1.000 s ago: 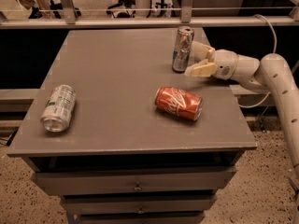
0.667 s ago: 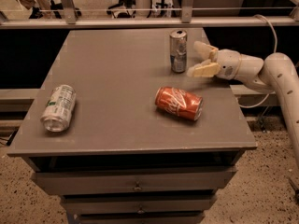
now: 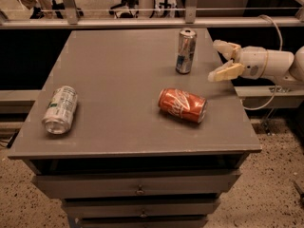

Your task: Place redbull can upright

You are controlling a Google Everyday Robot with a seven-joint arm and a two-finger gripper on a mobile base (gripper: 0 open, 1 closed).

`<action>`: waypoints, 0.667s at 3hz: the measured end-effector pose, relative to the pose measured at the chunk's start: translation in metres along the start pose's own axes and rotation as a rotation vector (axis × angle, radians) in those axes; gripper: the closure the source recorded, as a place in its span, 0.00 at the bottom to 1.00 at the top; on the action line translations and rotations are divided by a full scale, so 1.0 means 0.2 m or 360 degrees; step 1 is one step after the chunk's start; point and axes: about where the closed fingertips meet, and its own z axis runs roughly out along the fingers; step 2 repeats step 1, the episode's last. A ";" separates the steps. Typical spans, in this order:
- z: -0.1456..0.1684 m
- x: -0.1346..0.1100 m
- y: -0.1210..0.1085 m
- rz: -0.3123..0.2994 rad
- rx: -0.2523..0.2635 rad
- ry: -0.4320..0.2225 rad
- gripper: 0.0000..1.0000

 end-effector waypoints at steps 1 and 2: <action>-0.02 0.00 0.00 -0.0014 -0.0001 0.0021 0.00; -0.02 0.00 0.00 -0.0014 -0.0001 0.0021 0.00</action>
Offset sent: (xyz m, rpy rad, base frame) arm 0.0000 0.0000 0.0000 0.0000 0.0000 0.0000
